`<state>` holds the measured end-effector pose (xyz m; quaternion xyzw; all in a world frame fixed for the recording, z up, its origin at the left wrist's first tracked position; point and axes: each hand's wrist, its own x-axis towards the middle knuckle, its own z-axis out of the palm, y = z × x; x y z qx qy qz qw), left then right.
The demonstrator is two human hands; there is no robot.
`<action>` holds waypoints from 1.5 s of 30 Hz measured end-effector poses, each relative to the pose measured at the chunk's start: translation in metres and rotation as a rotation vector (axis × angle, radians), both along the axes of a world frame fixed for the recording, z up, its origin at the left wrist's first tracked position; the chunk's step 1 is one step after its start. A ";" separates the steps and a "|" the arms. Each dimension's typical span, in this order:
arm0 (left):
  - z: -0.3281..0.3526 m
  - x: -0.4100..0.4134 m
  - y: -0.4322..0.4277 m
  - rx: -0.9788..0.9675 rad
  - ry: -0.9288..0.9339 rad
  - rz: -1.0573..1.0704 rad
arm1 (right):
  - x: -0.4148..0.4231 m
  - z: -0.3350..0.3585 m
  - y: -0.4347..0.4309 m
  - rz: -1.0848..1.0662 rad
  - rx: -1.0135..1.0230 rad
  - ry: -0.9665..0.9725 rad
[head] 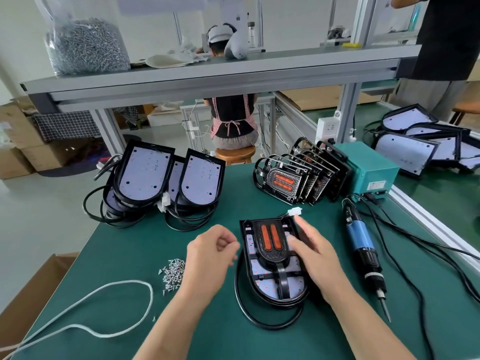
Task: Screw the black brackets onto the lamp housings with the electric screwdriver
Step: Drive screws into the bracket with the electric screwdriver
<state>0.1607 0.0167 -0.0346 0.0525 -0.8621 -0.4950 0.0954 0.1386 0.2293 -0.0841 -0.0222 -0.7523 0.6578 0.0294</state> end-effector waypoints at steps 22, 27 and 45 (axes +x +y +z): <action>-0.020 -0.008 0.040 0.411 0.022 -0.031 | -0.027 0.017 0.104 -0.289 -0.069 -0.356; -0.017 -0.003 0.048 0.432 0.003 -0.058 | -0.012 0.029 0.087 -0.103 -0.899 -0.233; -0.008 0.013 0.060 0.573 -0.112 -0.215 | -0.029 0.095 0.036 -0.187 -1.291 0.088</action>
